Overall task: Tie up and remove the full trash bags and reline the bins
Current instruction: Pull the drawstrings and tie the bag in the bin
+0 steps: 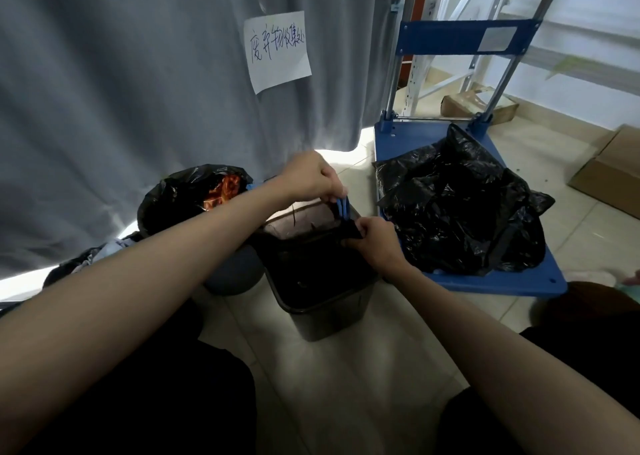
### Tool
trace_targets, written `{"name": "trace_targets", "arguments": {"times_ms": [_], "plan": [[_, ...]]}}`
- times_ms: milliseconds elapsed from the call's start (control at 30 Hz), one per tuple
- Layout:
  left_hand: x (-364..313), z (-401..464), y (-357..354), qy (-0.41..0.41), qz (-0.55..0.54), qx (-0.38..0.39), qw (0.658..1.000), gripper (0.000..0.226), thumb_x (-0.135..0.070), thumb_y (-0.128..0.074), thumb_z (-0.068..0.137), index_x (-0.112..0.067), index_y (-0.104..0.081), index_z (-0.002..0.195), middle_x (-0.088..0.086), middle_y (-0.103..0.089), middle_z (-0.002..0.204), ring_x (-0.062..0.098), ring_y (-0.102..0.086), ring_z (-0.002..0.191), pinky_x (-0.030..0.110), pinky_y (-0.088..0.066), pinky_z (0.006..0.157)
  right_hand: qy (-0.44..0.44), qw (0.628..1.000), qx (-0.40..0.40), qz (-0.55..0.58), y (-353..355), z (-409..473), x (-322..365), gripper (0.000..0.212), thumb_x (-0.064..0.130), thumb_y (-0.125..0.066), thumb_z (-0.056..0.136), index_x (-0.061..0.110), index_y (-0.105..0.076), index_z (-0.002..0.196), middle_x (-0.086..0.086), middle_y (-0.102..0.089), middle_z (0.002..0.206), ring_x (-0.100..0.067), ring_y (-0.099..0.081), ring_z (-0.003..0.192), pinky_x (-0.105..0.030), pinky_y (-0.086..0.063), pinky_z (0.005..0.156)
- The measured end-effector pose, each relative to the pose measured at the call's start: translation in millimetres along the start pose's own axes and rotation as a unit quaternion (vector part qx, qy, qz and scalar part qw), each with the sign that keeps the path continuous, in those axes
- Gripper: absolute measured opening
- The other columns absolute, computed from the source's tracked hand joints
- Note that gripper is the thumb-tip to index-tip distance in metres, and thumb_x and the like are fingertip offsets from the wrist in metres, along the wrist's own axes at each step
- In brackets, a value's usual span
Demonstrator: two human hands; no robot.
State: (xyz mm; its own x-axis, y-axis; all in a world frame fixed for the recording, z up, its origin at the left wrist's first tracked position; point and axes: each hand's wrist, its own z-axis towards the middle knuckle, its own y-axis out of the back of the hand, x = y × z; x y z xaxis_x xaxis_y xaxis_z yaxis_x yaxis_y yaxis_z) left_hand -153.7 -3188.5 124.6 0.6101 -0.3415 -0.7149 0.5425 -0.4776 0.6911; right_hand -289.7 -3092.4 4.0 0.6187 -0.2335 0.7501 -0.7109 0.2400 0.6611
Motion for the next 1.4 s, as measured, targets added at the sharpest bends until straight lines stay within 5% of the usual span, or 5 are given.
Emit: {"name": "trace_targets", "arguments": {"times_ms": [533,767,1100,1267,1400], "plan": [[-19.2,0.6,66.7,-0.034,-0.091,-0.106,0.990,0.014,-0.024,-0.065,0.092,-0.016,-0.068,0.081,-0.001,-0.070,0.081,0.006,-0.062,0.067,0.020,-0.049,0.064,0.010,0.990,0.083,-0.112,7.8,-4.9,-6.7,0.042,0.010,-0.070,0.077,0.019,-0.036,0.055,0.002,-0.046,0.060,-0.023,-0.053,0.065,-0.034,-0.041,0.058],[-14.5,-4.1,27.3,0.031,0.102,-0.025,0.994,0.091,-0.089,-0.063,0.050,-0.019,-0.065,0.107,-0.004,-0.065,0.097,0.012,-0.061,0.086,0.031,-0.050,0.081,0.020,0.995,0.061,-0.074,9.5,2.5,10.2,0.044,0.010,-0.072,0.074,0.021,-0.034,0.053,0.004,-0.043,0.056,-0.016,-0.044,0.059,-0.031,-0.035,0.055],[-9.9,-2.2,-5.7,-0.006,0.111,-0.053,0.992,0.014,-0.021,-0.083,0.072,-0.009,-0.077,0.068,0.003,-0.071,0.062,0.004,-0.059,0.052,0.023,-0.053,0.060,0.048,0.991,0.058,-0.106,3.4,0.7,12.4,0.044,0.010,-0.067,0.074,0.020,-0.029,0.055,0.003,-0.038,0.056,-0.019,-0.040,0.061,-0.033,-0.032,0.056],[-12.5,8.8,4.2,-0.005,0.106,-0.120,0.987,0.013,-0.018,-0.075,0.077,-0.011,-0.075,0.066,-0.007,-0.065,0.054,-0.004,-0.058,0.047,0.003,-0.040,0.047,0.051,0.988,0.066,-0.131,-2.0,-1.2,8.7,0.042,0.011,-0.067,0.077,0.020,-0.032,0.055,0.002,-0.040,0.060,-0.021,-0.043,0.064,-0.032,-0.033,0.056],[-1.5,11.9,15.5,0.022,0.189,-0.034,0.981,0.033,-0.042,-0.078,0.076,-0.013,-0.072,0.062,-0.003,-0.064,0.054,0.006,-0.056,0.052,0.024,-0.048,0.059,0.056,0.986,0.070,-0.140,-2.5,-1.5,9.0,0.040,0.010,-0.066,0.077,0.020,-0.033,0.057,-0.001,-0.043,0.062,-0.022,-0.044,0.064,-0.032,-0.033,0.054]]}}
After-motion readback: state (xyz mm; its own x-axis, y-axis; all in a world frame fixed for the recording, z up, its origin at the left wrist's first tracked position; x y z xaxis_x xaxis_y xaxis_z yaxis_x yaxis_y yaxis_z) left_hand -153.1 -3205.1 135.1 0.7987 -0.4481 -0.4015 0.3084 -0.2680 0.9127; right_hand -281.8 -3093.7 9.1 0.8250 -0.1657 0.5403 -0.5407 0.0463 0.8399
